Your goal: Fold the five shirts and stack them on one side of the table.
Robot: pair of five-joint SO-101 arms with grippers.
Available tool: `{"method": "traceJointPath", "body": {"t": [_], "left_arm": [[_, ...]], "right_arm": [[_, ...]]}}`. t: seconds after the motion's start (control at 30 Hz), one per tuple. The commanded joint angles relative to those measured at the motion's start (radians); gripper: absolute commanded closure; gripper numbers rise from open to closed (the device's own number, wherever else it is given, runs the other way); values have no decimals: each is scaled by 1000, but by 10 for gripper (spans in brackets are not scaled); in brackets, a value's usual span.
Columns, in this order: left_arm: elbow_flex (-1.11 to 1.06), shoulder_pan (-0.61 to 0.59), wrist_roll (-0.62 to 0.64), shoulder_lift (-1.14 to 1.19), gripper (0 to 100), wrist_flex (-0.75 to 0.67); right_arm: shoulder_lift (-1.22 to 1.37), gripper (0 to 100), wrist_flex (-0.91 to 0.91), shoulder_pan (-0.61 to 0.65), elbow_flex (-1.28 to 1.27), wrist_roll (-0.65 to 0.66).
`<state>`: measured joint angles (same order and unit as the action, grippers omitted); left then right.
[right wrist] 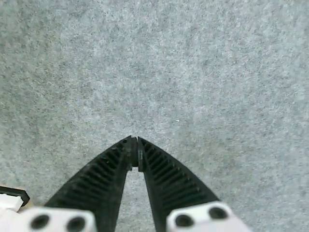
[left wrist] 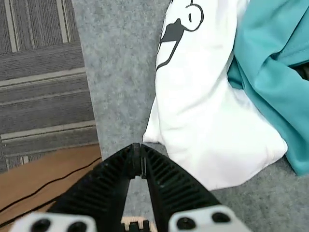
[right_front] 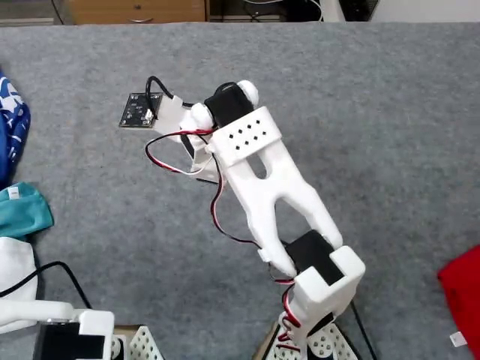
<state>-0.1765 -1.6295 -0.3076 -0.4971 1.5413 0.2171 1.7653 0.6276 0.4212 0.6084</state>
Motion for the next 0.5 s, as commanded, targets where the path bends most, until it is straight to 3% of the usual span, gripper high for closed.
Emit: {"method": "traceJointPath", "body": {"t": [0.0, 0.17, 0.33, 0.47], "left_arm": [[-57, 37, -9, -8, 935, -107], [-245, 100, -31, 101, 665, -408], [-285, 183, -114, 320, 698, -629], [-129, 239, -123, 530, 710, -554]], "right_arm": [[-62, 993, 6, -13, 10, -8], [-54, 992, -18, -13, -10, -15], [21, 992, -9, -16, -48, -25], [74, 992, 15, -21, -59, -91]]}}
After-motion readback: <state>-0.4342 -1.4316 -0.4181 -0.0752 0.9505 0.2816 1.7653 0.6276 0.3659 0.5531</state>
